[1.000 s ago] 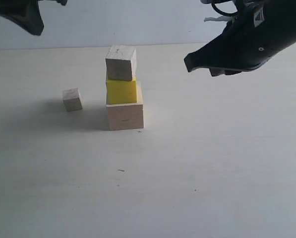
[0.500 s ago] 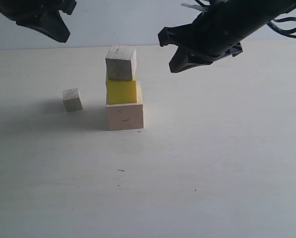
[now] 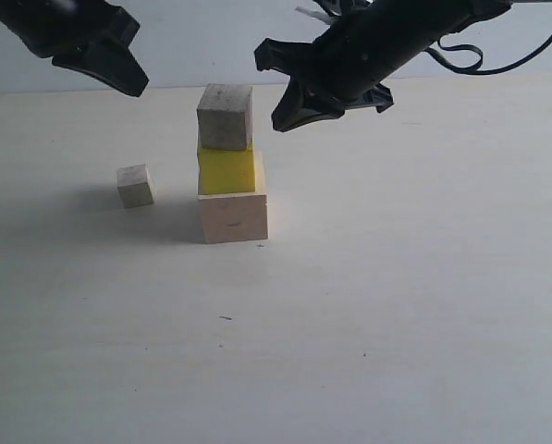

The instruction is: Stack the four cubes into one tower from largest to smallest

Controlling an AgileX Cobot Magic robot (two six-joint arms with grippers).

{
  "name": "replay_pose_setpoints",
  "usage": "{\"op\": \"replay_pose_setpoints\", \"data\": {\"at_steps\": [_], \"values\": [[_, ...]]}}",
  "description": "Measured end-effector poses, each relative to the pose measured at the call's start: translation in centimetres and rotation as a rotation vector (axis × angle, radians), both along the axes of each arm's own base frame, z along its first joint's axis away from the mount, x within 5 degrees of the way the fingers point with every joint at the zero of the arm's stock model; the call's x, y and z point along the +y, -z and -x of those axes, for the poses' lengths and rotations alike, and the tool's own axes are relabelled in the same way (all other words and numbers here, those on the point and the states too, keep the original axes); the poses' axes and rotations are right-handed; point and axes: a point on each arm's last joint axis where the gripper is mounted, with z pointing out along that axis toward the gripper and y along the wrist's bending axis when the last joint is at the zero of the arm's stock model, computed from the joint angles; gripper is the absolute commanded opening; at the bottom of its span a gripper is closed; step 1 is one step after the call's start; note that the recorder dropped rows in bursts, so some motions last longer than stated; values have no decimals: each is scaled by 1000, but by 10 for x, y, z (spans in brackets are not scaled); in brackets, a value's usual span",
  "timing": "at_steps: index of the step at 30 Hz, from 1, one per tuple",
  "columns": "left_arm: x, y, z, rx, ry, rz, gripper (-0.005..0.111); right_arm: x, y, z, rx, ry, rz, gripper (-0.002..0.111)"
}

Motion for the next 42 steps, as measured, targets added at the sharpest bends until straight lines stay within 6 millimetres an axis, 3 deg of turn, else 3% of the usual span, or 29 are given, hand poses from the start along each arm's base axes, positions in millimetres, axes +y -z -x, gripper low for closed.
{"op": "replay_pose_setpoints", "data": {"at_steps": [8,25,42], "values": [[-5,17,-10,19,21,23,0,7,10,-11,30,-5,-30,0],[-12,38,-20,53,35,61,0,10,8,-13,24,-14,-53,0],[-14,40,-22,52,25,86,0,12,6,-14,-8,-32,-87,0]]}}
